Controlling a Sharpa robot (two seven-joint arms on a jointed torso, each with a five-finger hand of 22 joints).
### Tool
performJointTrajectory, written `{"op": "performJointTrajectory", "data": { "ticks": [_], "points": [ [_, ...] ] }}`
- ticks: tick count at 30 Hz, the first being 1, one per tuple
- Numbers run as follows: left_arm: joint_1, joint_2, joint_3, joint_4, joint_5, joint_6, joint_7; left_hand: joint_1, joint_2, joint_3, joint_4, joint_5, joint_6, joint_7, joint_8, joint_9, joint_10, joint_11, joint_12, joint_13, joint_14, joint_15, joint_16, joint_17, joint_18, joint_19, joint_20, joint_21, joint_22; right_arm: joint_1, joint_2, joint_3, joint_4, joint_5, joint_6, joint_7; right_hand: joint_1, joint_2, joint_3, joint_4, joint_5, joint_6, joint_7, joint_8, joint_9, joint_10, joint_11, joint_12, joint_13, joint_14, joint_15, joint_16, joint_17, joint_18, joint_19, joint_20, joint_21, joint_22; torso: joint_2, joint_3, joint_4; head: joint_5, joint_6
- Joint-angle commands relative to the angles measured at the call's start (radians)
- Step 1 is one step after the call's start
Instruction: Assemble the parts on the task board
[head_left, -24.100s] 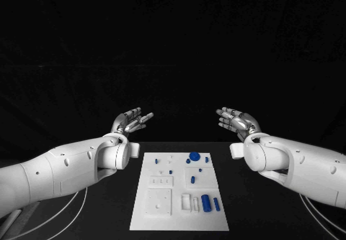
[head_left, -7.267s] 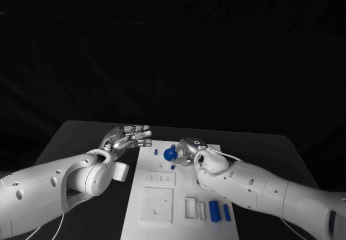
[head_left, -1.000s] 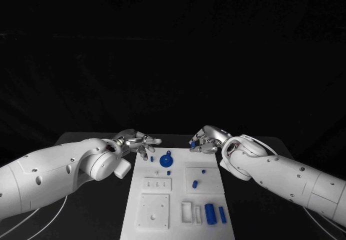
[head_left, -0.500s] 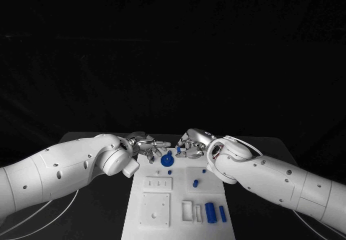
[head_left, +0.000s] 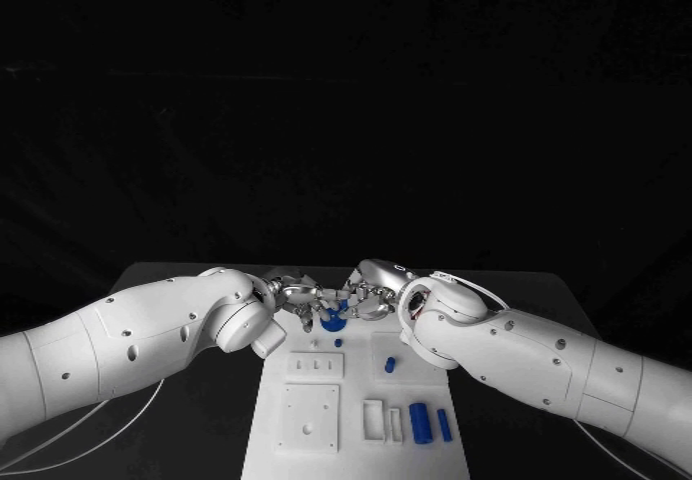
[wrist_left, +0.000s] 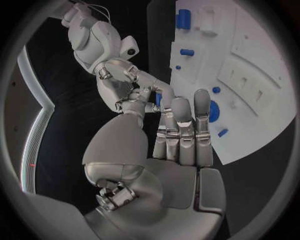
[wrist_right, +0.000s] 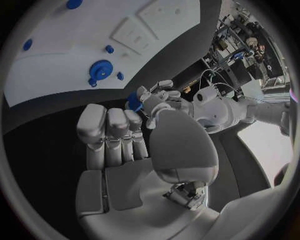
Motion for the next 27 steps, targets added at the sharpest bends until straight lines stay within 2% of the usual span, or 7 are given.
{"op": "performJointTrajectory", "data": {
  "ticks": [1,9,27],
  "points": [
    [0.001,0.005,0.0,0.005,-0.065,0.013,-0.023,-0.002,-0.011,0.0,0.006,-0.006,-0.008,0.0,-0.004,0.002,0.028,-0.003,0.001,0.001,-0.007,0.0,0.004,-0.002,0.011,-0.009,0.0,-0.006,0.002,0.001,0.004,-0.001,0.001,-0.018,0.019,-0.02,0.001,-0.004,0.008,0.0,0.006,-0.004,0.002,0.004,0.003,-0.003,-0.003,-0.002,-0.001,0.002,0.001,0.003,0.001,-0.008,0.033,-0.001,-0.003,0.128,0.0,-0.0001,0.0005,-0.001,0.0],
    [0.001,0.014,-0.001,0.005,-0.081,0.014,-0.031,0.002,-0.012,0.001,0.007,-0.008,-0.012,0.002,-0.005,0.004,0.027,-0.002,-0.002,0.001,-0.009,0.001,0.003,-0.006,0.01,-0.009,0.001,-0.011,0.008,0.001,0.014,-0.005,-0.001,-0.018,0.023,-0.023,0.001,-0.004,0.008,0.0,0.006,-0.004,0.002,0.004,0.003,-0.003,-0.003,-0.002,-0.001,0.002,0.001,0.003,0.001,-0.008,0.033,-0.001,-0.003,0.128,0.001,-0.0001,0.0004,0.002,-0.003],
    [0.0,0.021,-0.004,-0.003,-0.066,0.013,-0.028,0.01,0.012,-0.009,-0.017,-0.005,-0.012,0.001,-0.004,-0.001,0.028,-0.002,-0.005,0.002,-0.009,0.001,0.007,-0.017,0.01,-0.004,0.001,-0.03,0.032,0.002,0.014,-0.009,0.009,-0.018,0.036,-0.024,0.0,-0.002,0.009,-0.004,0.009,-0.004,0.002,0.004,0.003,-0.003,-0.003,-0.001,0.0,0.003,0.0,0.004,0.003,-0.008,0.034,-0.001,-0.002,0.128,0.001,0.0004,-0.0003,0.003,-0.002]
  ]
}}
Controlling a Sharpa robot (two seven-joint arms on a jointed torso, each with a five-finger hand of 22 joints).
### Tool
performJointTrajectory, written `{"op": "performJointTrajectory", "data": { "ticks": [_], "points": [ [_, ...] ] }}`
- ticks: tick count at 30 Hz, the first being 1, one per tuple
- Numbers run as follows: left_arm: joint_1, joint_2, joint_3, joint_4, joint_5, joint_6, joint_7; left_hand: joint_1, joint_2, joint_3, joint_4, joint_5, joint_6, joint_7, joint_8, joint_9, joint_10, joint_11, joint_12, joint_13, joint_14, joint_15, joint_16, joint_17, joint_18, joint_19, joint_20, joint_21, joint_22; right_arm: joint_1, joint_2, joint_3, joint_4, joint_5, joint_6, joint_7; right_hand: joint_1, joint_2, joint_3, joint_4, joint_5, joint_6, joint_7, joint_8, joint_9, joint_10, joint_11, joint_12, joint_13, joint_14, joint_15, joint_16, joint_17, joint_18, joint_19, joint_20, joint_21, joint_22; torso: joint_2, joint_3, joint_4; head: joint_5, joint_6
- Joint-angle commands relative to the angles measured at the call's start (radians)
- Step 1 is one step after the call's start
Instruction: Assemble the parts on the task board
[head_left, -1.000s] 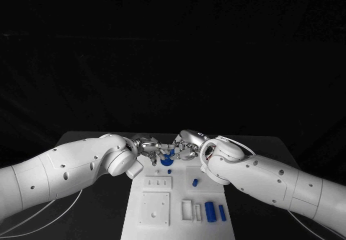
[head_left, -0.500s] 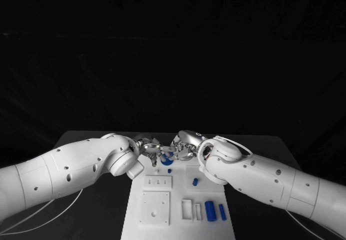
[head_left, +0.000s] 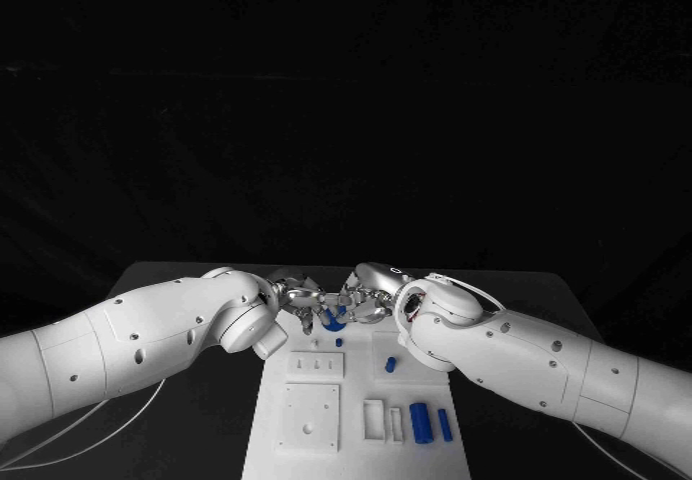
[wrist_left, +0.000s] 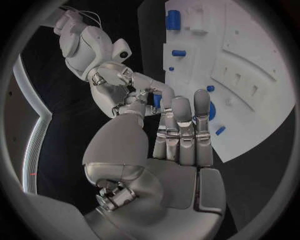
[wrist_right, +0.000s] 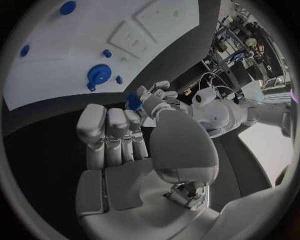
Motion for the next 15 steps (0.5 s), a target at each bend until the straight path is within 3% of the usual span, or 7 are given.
{"op": "performJointTrajectory", "data": {
  "ticks": [1,15],
  "points": [
    [0.0,0.008,-0.001,0.001,0.005,0.013,0.004,0.003,0.007,0.0,-0.008,0.0,-0.006,0.0,-0.004,-0.004,0.028,-0.002,-0.005,0.001,-0.008,0.0,0.007,-0.002,0.01,-0.004,0.001,-0.009,0.005,0.0,0.002,0.0,0.005,-0.01,0.018,0.0,0.006,0.005,0.006,0.0,0.005,0.001,0.001,0.003,-0.002,-0.003,-0.003,-0.001,0.0,0.003,0.0,0.004,0.001,-0.008,0.034,-0.001,-0.002,0.127,0.001,0.0002,-0.0006,0.001,-0.001],
    [-0.001,0.016,-0.009,-0.013,0.003,0.031,-0.001,0.006,0.011,-0.002,-0.014,0.0,-0.008,0.001,-0.004,-0.005,0.025,-0.001,-0.007,0.0,-0.009,0.0,0.007,-0.005,0.009,-0.003,0.001,-0.015,0.013,0.0,0.0,-0.001,0.01,-0.012,0.015,-0.005,0.005,0.006,0.005,-0.003,0.006,0.002,0.001,0.003,-0.002,-0.003,-0.003,-0.001,0.0,0.003,0.0,0.004,0.002,-0.008,0.035,-0.001,-0.003,0.127,0.001,-0.0011,0.001,-0.001,-0.003]
  ]
}}
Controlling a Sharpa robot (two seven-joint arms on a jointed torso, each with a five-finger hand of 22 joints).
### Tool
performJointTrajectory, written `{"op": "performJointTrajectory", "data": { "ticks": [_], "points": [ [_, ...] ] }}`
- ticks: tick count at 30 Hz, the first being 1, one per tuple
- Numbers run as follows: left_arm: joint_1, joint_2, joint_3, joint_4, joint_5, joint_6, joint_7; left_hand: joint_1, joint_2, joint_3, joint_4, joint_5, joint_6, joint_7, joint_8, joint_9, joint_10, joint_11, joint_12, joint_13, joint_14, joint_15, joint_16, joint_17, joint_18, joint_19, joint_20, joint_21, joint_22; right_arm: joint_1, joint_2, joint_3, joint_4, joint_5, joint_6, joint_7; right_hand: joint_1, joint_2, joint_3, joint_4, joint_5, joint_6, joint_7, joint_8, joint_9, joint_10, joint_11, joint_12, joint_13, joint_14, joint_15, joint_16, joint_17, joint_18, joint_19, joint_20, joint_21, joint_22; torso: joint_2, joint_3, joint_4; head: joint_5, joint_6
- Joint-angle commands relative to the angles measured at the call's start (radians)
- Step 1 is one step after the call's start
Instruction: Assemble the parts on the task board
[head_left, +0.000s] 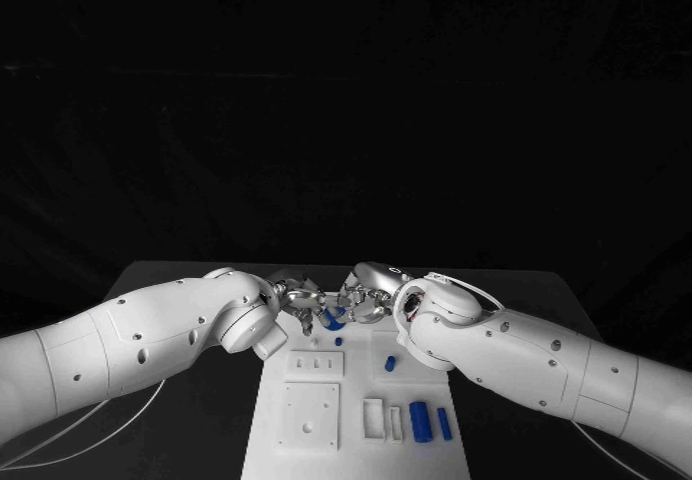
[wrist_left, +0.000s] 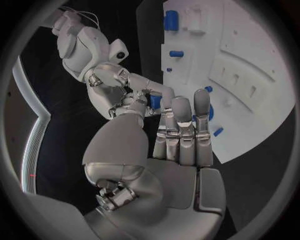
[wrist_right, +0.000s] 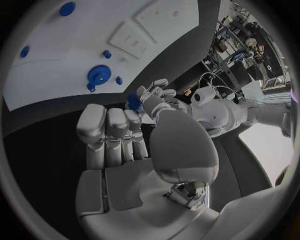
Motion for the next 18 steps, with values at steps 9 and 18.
{"op": "performJointTrajectory", "data": {
  "ticks": [9,18],
  "points": [
    [-0.003,0.011,-0.005,-0.011,0.003,0.026,0.006,0.001,0.01,-0.002,-0.01,0.001,-0.012,0.002,-0.004,-0.006,0.023,0.0,-0.006,-0.001,-0.011,0.001,0.003,-0.003,0.009,-0.004,0.002,-0.01,0.006,0.0,0.001,0.0,0.006,-0.011,0.016,-0.001,0.005,0.006,0.003,-0.002,0.007,0.004,0.0,0.004,0.001,-0.004,-0.004,-0.003,-0.002,0.003,0.0,0.003,0.001,-0.009,0.035,-0.001,-0.001,0.128,0.0,-0.0007,-0.001,0.0,0.001],
    [-0.003,0.015,-0.005,-0.013,0.013,0.024,0.009,0.005,0.03,-0.011,-0.027,0.004,-0.016,0.004,-0.004,-0.029,0.023,0.001,-0.012,-0.005,-0.011,0.002,0.001,-0.007,0.009,0.002,0.003,-0.03,0.029,0.0,0.003,0.0,0.007,-0.011,0.022,-0.003,0.005,0.006,0.003,-0.002,0.007,0.004,0.0,0.004,0.001,-0.004,-0.004,-0.003,-0.002,0.003,0.0,0.003,0.001,-0.009,0.035,-0.001,-0.001,0.128,0.0,-0.0006,-0.0004,-0.001,0.001]
  ]
}}
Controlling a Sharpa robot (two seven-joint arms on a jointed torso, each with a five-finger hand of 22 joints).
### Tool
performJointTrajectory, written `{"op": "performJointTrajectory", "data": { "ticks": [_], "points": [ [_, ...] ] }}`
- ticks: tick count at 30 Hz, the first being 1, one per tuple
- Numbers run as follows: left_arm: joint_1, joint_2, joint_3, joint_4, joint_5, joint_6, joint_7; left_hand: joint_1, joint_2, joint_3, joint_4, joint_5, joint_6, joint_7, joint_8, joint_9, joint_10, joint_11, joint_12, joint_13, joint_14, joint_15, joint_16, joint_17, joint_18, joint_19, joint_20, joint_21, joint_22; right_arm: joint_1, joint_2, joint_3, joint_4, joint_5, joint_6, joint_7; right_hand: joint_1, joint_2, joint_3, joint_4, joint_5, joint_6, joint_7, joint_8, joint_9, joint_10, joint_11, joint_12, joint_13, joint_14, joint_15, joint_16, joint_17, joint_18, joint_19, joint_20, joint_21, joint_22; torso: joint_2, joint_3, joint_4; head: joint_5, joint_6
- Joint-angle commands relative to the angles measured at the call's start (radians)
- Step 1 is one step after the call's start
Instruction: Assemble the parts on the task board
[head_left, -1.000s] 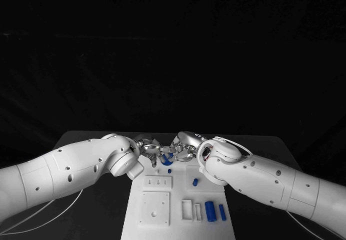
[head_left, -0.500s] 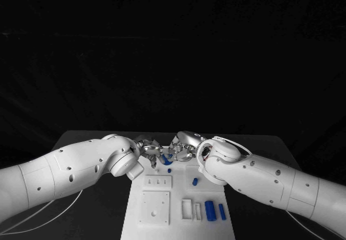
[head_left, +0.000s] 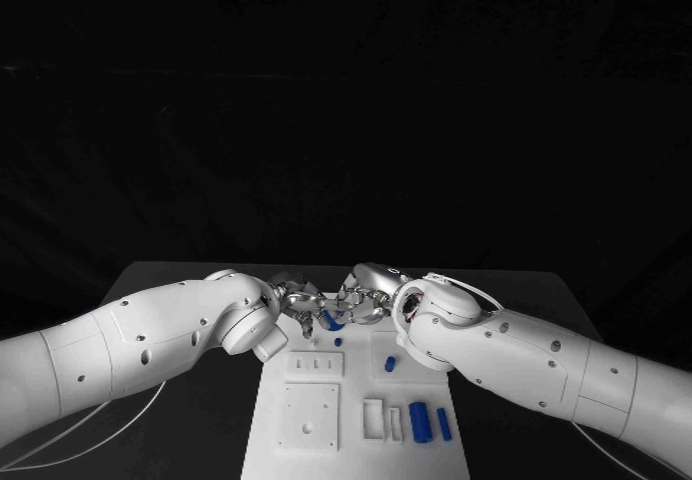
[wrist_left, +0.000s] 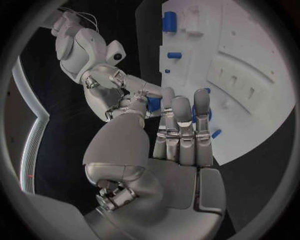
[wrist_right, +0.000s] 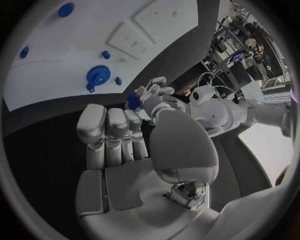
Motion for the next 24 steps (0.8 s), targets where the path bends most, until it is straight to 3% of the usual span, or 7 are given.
{"op": "performJointTrajectory", "data": {
  "ticks": [1,7,11,13,19,21,24],
  "points": [
    [0.0,0.006,0.001,0.002,0.012,0.013,0.01,0.002,0.022,-0.007,-0.018,0.005,-0.006,-0.001,-0.004,-0.005,0.023,0.001,-0.008,-0.003,-0.007,-0.002,0.0,-0.003,0.009,0.003,0.003,-0.01,0.007,0.0,0.003,0.0,0.003,-0.01,0.018,0.0,0.002,0.004,0.004,-0.001,0.007,0.007,0.0,0.005,0.001,-0.004,-0.004,-0.003,-0.001,0.003,0.0,0.003,0.001,-0.008,0.035,-0.001,-0.001,0.128,0.0,0.0,0.0002,0.0,0.0],
    [0.0,0.007,0.0,0.003,0.025,0.009,0.015,0.013,0.056,-0.012,-0.042,0.018,-0.009,-0.001,-0.005,-0.012,0.022,0.001,-0.013,-0.007,-0.007,-0.002,-0.001,-0.003,0.008,0.006,0.003,-0.02,0.019,0.0,0.004,0.0,0.001,-0.011,0.022,-0.002,0.002,0.004,0.004,-0.001,0.007,0.007,0.0,0.005,0.001,-0.004,-0.004,-0.003,-0.001,0.003,0.0,0.003,0.001,-0.008,0.035,-0.001,-0.001,0.128,0.0,0.0005,0.0003,0.001,-0.002],
    [0.0,0.006,0.0,0.003,0.032,0.005,0.019,0.023,0.09,-0.014,-0.068,0.041,-0.014,-0.002,-0.005,-0.02,0.02,0.001,-0.019,-0.011,-0.008,-0.001,-0.002,-0.004,0.008,0.006,0.003,-0.026,0.025,0.0,0.005,-0.001,-0.001,-0.011,0.023,-0.003,0.002,0.005,0.004,-0.003,0.007,0.006,0.0,0.005,0.001,-0.004,-0.004,-0.003,-0.001,0.003,0.0,0.002,0.001,-0.009,0.035,-0.001,-0.001,0.128,0.0,0.001,0.001,0.002,-0.002],
    [0.0,0.006,0.0,0.002,0.034,0.005,0.02,0.039,0.105,-0.002,-0.084,0.084,-0.019,-0.003,-0.005,-0.026,0.017,0.002,-0.023,-0.014,-0.008,-0.002,-0.002,-0.004,0.008,0.005,0.003,-0.028,0.027,0.0,0.005,-0.002,-0.002,-0.011,0.024,-0.003,0.002,0.005,0.004,-0.003,0.007,0.006,0.0,0.005,0.001,-0.004,-0.004,-0.003,-0.001,0.003,0.0,0.002,0.001,-0.009,0.035,-0.001,-0.001,0.128,0.0,0.0008,0.0008,0.002,-0.003],
    [-0.001,0.006,0.0,0.002,0.037,0.008,0.021,0.084,0.144,0.038,-0.149,0.137,-0.03,-0.001,-0.005,-0.081,0.014,0.006,-0.045,-0.033,-0.009,0.001,0.0,0.0,0.009,0.005,0.005,-0.034,0.039,0.0,0.006,-0.002,-0.003,-0.011,0.024,-0.004,0.002,0.005,0.004,-0.003,0.007,0.006,0.0,0.005,0.001,-0.004,-0.004,-0.003,-0.001,0.003,0.0,0.002,0.001,-0.009,0.035,-0.001,-0.001,0.128,0.0,0.0009,0.0002,0.004,-0.003],
    [-0.001,0.006,0.0,0.002,0.037,0.008,0.02,0.075,0.15,0.056,-0.177,0.163,-0.03,0.0,-0.004,-0.096,0.022,0.007,-0.06,-0.05,-0.01,0.002,0.003,0.003,0.011,0.004,0.007,-0.037,0.049,0.0,0.006,-0.003,-0.004,-0.011,0.025,-0.004,0.002,0.005,0.004,-0.003,0.007,0.006,0.0,0.005,0.001,-0.004,-0.004,-0.003,-0.001,0.003,0.0,0.002,0.001,-0.009,0.035,-0.001,-0.001,0.128,0.0,0.0017,-0.0002,0.004,-0.002],
    [-0.001,0.007,0.0,0.001,0.037,0.01,0.02,0.078,0.155,0.068,-0.192,0.194,-0.034,0.002,-0.004,-0.096,0.022,0.007,-0.064,-0.055,-0.01,0.002,0.003,0.003,0.012,0.004,0.006,-0.038,0.054,0.0,0.005,-0.003,-0.004,-0.011,0.024,-0.005,0.002,0.005,0.004,-0.003,0.007,0.006,0.0,0.005,0.001,-0.004,-0.004,-0.003,-0.001,0.003,0.0,0.002,0.001,-0.009,0.035,-0.001,-0.001,0.128,0.001,0.0016,-0.0003,0.004,-0.002]
  ]
}}
